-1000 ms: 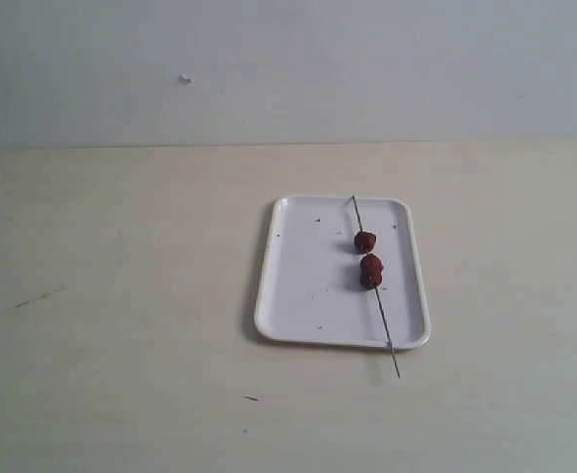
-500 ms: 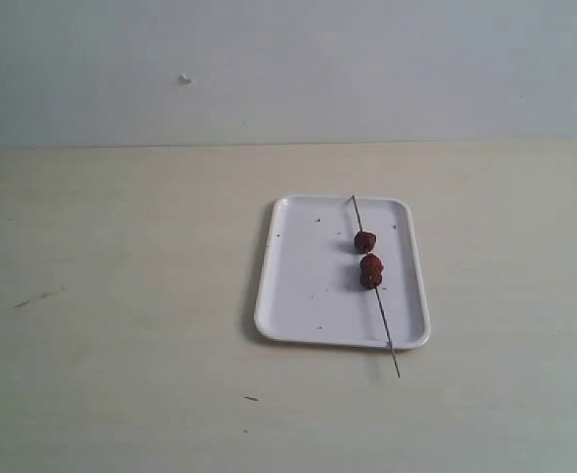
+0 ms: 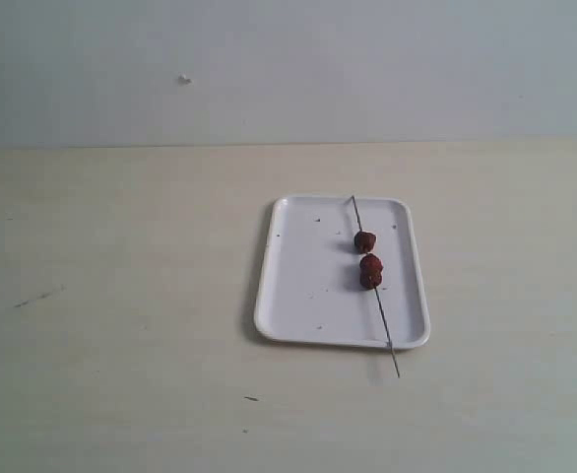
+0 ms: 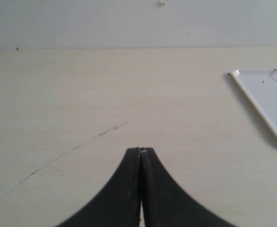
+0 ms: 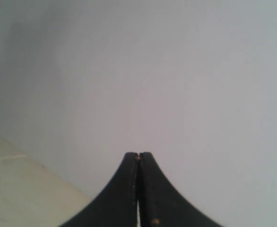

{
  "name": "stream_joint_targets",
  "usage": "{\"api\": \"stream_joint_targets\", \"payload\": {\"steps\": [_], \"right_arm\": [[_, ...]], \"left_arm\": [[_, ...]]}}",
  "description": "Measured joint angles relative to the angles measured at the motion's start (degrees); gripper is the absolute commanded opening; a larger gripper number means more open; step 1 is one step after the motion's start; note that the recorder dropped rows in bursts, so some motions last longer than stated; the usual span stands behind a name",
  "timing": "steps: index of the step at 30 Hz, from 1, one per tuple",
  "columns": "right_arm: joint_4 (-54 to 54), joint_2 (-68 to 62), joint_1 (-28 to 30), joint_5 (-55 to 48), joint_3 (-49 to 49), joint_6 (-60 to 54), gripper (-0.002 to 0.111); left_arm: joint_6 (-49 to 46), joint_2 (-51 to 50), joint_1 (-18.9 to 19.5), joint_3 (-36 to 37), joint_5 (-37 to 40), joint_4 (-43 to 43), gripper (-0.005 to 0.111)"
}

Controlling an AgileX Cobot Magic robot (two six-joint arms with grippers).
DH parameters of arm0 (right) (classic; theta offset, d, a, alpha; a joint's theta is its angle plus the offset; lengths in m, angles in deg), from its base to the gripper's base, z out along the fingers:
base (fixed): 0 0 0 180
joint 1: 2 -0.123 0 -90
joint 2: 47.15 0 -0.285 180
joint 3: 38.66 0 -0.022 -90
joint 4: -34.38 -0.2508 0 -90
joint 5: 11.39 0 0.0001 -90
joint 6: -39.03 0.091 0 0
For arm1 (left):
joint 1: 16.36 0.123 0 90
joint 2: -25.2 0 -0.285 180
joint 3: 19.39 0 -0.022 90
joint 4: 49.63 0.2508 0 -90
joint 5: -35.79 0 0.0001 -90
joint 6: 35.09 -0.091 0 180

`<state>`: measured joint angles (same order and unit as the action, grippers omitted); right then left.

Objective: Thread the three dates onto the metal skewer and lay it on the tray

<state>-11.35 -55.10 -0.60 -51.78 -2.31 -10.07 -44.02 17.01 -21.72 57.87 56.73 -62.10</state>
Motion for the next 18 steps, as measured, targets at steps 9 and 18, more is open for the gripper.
{"api": "stream_joint_targets", "payload": {"steps": [9, 18], "right_arm": [[46.9, 0.0, 5.3, 11.3, 18.0, 53.9, 0.000], [58.0, -0.1, 6.6, 21.5, 37.7, 65.2, 0.000]], "left_arm": [[0.1, 0.0, 0.0, 0.0, 0.0, 0.0, 0.000], [0.1, 0.0, 0.0, 0.0, 0.0, 0.0, 0.000]]}}
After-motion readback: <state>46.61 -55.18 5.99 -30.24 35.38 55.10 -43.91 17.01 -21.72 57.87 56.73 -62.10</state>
